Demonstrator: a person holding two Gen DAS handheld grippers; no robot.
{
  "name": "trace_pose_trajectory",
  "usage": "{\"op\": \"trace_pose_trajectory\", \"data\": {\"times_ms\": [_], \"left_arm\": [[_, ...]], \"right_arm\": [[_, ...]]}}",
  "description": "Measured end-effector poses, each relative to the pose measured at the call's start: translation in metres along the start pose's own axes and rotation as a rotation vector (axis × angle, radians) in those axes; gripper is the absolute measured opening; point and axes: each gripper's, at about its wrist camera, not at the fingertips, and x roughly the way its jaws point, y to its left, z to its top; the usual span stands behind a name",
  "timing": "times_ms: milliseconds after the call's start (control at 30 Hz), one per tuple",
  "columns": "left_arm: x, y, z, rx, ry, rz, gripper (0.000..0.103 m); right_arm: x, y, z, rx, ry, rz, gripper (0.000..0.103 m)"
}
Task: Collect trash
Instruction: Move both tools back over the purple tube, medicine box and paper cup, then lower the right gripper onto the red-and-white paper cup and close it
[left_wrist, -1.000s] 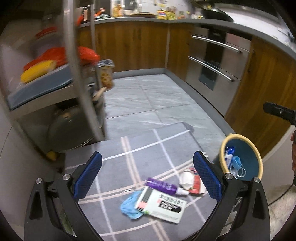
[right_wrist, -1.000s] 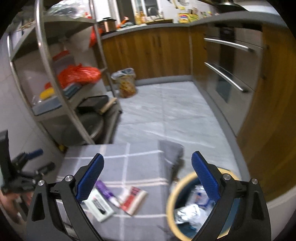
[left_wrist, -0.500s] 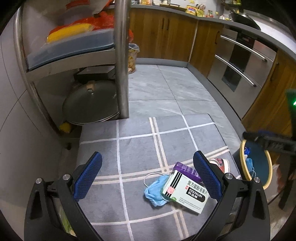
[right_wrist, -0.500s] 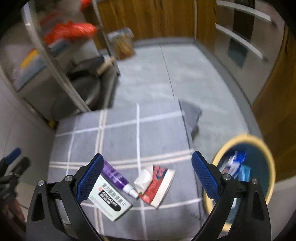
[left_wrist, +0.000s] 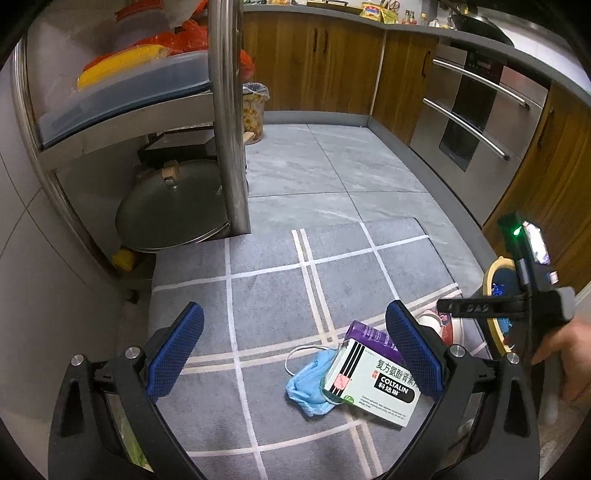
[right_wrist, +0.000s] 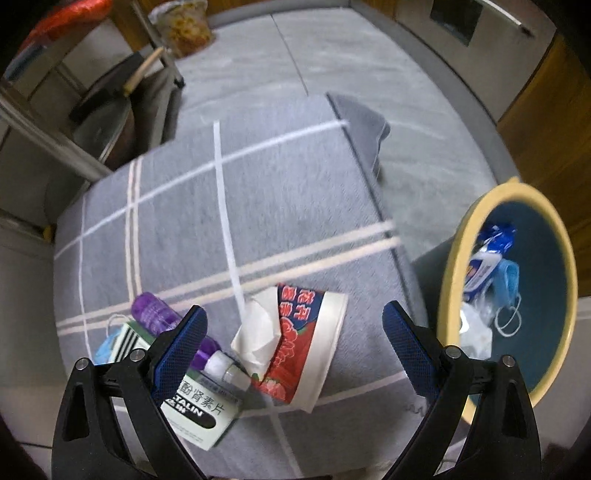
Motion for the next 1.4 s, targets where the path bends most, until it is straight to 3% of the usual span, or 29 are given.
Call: {"op": "trace_pose_trajectory", "data": {"times_ms": [567, 867, 1033, 1200, 1300, 1367, 1400], "left_arm": [[0.028, -0.014, 0.012, 0.045, 0.034, -0.027, 0.097], [0.036, -0.021, 0.01, 0.074, 0.063, -0.03, 0.097], [0.034, -0.024, 0.007, 0.081, 0.07, -0.021, 0.097], [0.033, -0.027, 0.0, 0.092, 0.082, -0.012, 0.097], [0.032, -0.029, -0.005, 0.11, 0.093, 0.002, 0.097], [0.033, -0.031, -0.009, 0.118, 0.104, 0.015, 0.097], [0.032, -0.032, -0.011, 0.115, 0.109, 0.016, 0.097]], "right_arm": [[0.043, 0.009, 0.007, 0.004, 0.151, 0.012, 0.093], [0.055, 0.02, 0.008, -0.048, 0.174, -0.042, 0.077], [0.049, 0.015, 0.009, -0.041, 0.168, -0.023, 0.071], [0.03, 0.009, 0.008, -0.037, 0.104, 0.01, 0.049], [0.025, 0.006, 0.003, -0.036, 0.105, 0.036, 0.043], [0.02, 0.005, 0.0, -0.035, 0.088, 0.063, 0.034], [0.015, 0.005, 0.0, -0.042, 0.07, 0.067, 0.019]]}}
